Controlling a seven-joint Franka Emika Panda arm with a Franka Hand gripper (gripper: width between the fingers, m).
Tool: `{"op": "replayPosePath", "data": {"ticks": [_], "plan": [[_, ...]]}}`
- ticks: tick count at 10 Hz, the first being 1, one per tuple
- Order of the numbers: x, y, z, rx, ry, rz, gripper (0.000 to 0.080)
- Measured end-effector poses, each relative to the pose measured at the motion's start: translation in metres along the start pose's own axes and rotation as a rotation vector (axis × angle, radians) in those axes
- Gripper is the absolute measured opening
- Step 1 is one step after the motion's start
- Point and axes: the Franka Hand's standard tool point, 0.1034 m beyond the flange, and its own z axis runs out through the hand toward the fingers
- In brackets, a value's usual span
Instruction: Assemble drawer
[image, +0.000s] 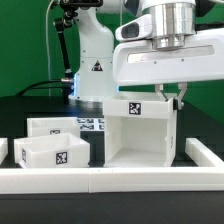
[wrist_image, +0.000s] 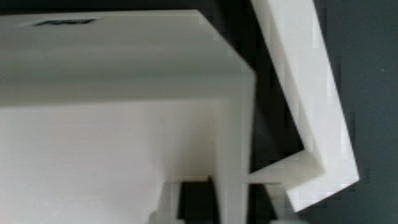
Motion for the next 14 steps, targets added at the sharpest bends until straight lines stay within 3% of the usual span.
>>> {"op": "replayPosePath", "data": {"ticks": [5, 7, 14], "plan": [[0.011, -0.003, -0.002, 0.034, 0.026, 0.445, 0.0039], [0.013, -0.006, -0.004, 0.047, 0.028, 0.511, 0.0039], [0.021, -0.014, -0.005, 0.125, -0.032, 1.028, 0.0039]]}}
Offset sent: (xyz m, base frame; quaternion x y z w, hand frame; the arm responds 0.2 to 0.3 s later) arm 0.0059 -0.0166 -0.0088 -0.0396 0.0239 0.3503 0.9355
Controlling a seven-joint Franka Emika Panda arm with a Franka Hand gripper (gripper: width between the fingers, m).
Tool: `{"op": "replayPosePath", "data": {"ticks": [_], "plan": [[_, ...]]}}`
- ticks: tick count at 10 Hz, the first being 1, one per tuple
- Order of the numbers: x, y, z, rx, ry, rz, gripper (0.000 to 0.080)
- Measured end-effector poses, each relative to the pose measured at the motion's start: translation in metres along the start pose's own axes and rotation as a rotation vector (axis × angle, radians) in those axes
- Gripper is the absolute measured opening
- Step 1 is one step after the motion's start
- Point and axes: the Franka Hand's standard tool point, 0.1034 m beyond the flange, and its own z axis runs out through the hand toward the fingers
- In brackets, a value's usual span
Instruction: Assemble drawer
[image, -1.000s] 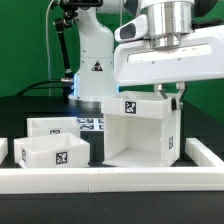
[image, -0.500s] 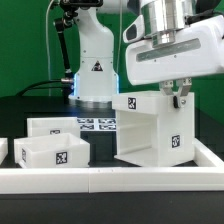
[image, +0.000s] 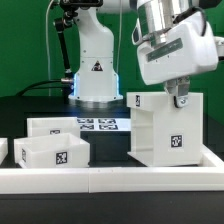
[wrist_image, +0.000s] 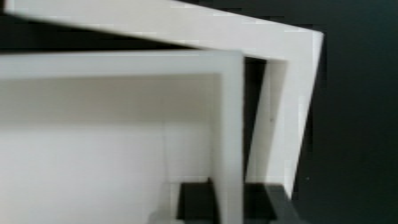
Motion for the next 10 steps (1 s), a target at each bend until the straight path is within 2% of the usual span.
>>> {"op": "replayPosePath", "data": {"ticks": [2, 5, 8, 10], "plan": [[0.001, -0.010, 0.003, 0.009, -0.009, 0.093, 0.0039], [0.005, -0.027, 0.006, 0.017, -0.015, 0.095, 0.0039], [0.009, -0.040, 0.010, 0.009, -0.022, 0.099, 0.0039], [0.009, -0.043, 0.013, -0.013, -0.032, 0.099, 0.0039]]}}
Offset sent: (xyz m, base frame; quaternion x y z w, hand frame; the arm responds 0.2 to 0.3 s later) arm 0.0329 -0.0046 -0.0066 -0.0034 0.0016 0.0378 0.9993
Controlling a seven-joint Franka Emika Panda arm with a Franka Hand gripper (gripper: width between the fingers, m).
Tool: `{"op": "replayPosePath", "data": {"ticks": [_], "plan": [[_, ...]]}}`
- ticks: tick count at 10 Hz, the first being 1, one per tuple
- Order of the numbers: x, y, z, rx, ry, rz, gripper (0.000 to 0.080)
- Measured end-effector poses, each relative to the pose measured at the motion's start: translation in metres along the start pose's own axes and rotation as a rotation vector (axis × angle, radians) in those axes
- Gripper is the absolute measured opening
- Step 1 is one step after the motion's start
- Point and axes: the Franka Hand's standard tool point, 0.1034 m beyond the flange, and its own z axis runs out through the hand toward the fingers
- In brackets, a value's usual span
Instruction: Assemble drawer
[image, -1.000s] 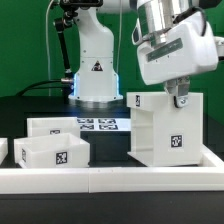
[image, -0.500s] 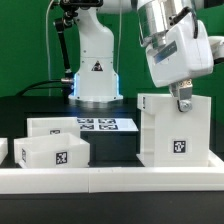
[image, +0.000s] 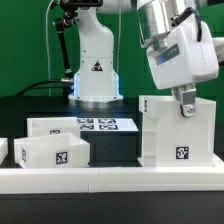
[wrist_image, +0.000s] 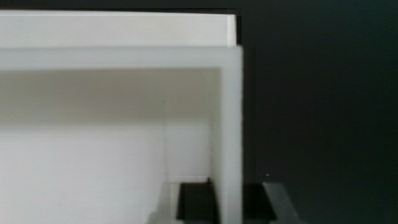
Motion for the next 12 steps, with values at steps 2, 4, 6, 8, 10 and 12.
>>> {"op": "replayPosePath", "data": {"ticks": [2, 4, 6, 8, 10, 12], "plan": [[0.000, 0.000, 0.000, -0.001, 0.000, -0.001, 0.0039], [0.000, 0.001, 0.000, -0.001, 0.000, -0.006, 0.0356], [-0.002, 0.001, -0.009, 0.004, -0.005, -0.183, 0.0548], [-0.004, 0.004, -0.027, 0.016, -0.008, -0.332, 0.0640], [-0.006, 0.006, -0.046, 0.002, -0.030, -0.497, 0.0648], [-0.009, 0.006, -0.051, -0.001, -0.038, -0.536, 0.0649]]}}
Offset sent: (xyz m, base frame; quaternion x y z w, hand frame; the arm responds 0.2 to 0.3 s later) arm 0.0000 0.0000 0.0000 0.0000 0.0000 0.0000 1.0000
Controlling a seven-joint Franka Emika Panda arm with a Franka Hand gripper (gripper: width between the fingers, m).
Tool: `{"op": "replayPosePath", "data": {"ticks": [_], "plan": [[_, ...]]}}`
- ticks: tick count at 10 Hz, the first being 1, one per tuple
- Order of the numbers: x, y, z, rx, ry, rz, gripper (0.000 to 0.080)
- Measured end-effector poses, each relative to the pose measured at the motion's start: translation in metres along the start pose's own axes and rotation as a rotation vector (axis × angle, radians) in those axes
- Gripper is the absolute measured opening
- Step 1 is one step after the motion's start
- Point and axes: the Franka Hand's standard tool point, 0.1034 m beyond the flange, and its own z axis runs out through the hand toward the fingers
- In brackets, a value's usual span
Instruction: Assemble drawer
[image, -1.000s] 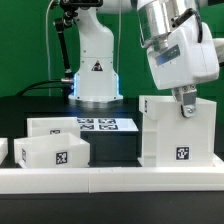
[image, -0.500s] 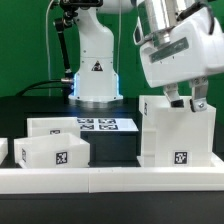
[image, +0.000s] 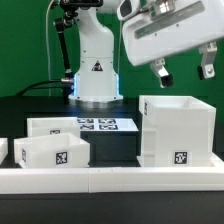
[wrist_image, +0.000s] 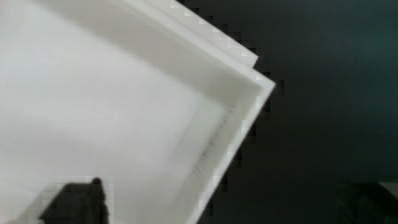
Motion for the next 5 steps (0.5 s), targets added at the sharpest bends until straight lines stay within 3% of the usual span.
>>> {"op": "replayPosePath", "data": {"ticks": [3, 4, 5], "plan": [[-0.001, 0.003, 0.002, -0.015, -0.003, -0.058, 0.0649], [-0.003, 0.009, 0.003, -0.058, -0.009, -0.260, 0.0649], [0.002, 0.017, 0.002, -0.065, -0.012, -0.409, 0.0649]]}}
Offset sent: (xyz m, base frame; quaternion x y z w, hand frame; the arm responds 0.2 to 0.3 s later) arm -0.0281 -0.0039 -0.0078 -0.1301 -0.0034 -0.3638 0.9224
